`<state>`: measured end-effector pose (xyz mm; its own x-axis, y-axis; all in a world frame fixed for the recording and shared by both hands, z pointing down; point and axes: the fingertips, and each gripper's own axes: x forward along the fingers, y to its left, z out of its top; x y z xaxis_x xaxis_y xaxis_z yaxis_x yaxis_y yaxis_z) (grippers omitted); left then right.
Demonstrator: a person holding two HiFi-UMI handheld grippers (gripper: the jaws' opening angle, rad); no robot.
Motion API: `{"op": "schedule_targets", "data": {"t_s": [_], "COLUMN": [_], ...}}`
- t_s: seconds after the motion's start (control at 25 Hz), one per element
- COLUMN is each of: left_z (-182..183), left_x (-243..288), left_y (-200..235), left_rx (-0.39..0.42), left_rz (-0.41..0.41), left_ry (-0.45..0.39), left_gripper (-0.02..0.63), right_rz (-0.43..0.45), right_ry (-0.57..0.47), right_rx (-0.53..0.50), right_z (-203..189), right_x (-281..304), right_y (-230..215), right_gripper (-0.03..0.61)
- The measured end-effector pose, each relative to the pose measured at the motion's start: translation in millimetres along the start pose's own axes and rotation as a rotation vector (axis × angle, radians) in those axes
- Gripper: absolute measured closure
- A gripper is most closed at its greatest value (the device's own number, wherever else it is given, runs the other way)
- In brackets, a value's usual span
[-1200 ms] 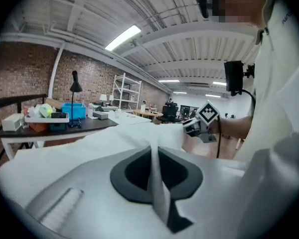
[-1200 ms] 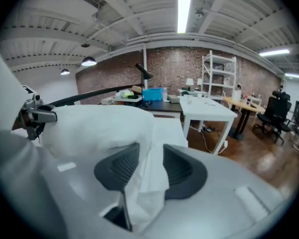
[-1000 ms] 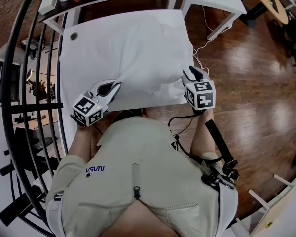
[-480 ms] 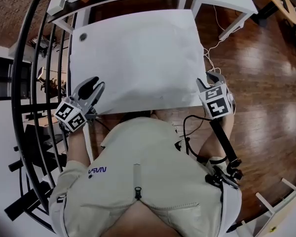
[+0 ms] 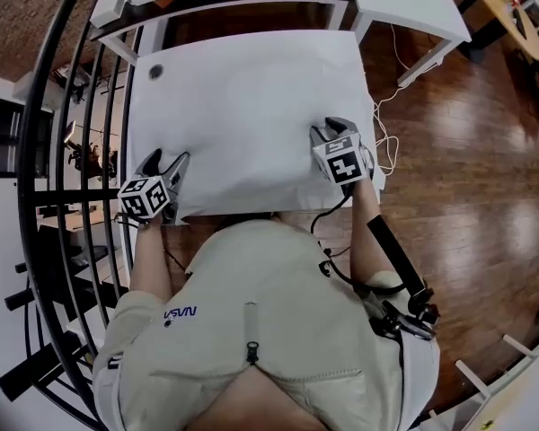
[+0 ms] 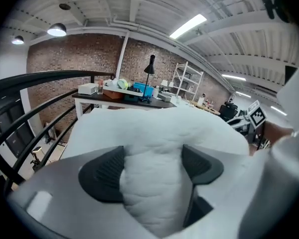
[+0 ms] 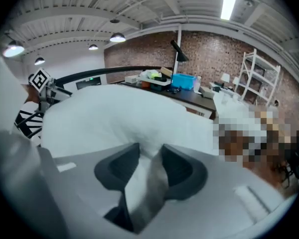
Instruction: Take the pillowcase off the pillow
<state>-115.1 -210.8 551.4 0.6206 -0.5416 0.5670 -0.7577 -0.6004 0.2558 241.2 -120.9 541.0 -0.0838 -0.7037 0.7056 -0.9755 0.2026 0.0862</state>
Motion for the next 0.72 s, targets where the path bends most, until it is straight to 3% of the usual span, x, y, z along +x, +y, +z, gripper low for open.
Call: {"op": "schedule_targets", "data": {"t_s": [0.08, 0.16, 0.2, 0.36, 0.52, 0.6, 0.72], "left_z": [1.1, 14.1, 25.1, 84.4, 141.4, 154.9, 141.3], "left_x": [2.4, -4.1, -10.3, -38.4, -47.5, -39.3, -2.3], "left_y": [-4.1, -3.8, -3.2, -12.9, -50.3, -66.7, -72.1], "left_rx": [0.043, 0.075, 0.069, 0.055, 0.155, 0.200, 0.215], "left_rz": [-0.016, -0.020, -0.023, -0.057, -0.133, -0.164, -0.158], "left_ry": [0.007, -0.025, -0.061, -0.247, -0.376, -0.390, -0.323], "left_gripper": [0.323, 0.528, 0.598, 0.603, 0.603, 0.601, 0.601], "right_rz": [-0.065, -0.141, -0.169, -0.239, -0.342, -0.359, -0.370], "right_ry": [0.008, -0.027, -0.065, -0.279, -0.384, -0.373, -0.295], "right_rx": [-0.032, -0.049, -0.038, 0.029, 0.078, 0.124, 0.162], "right_z": [-8.4, -2.4, 6.7, 57.0, 68.1, 56.3, 27.0], "right_x": [10.0, 4.7, -3.0, -50.3, -95.7, -101.3, -79.3], "right_y": [6.8, 7.5, 4.8, -15.2, -35.8, -50.6, -70.9], "right_gripper": [0.481, 0.539, 0.549, 0.566, 0.568, 0.568, 0.565]}}
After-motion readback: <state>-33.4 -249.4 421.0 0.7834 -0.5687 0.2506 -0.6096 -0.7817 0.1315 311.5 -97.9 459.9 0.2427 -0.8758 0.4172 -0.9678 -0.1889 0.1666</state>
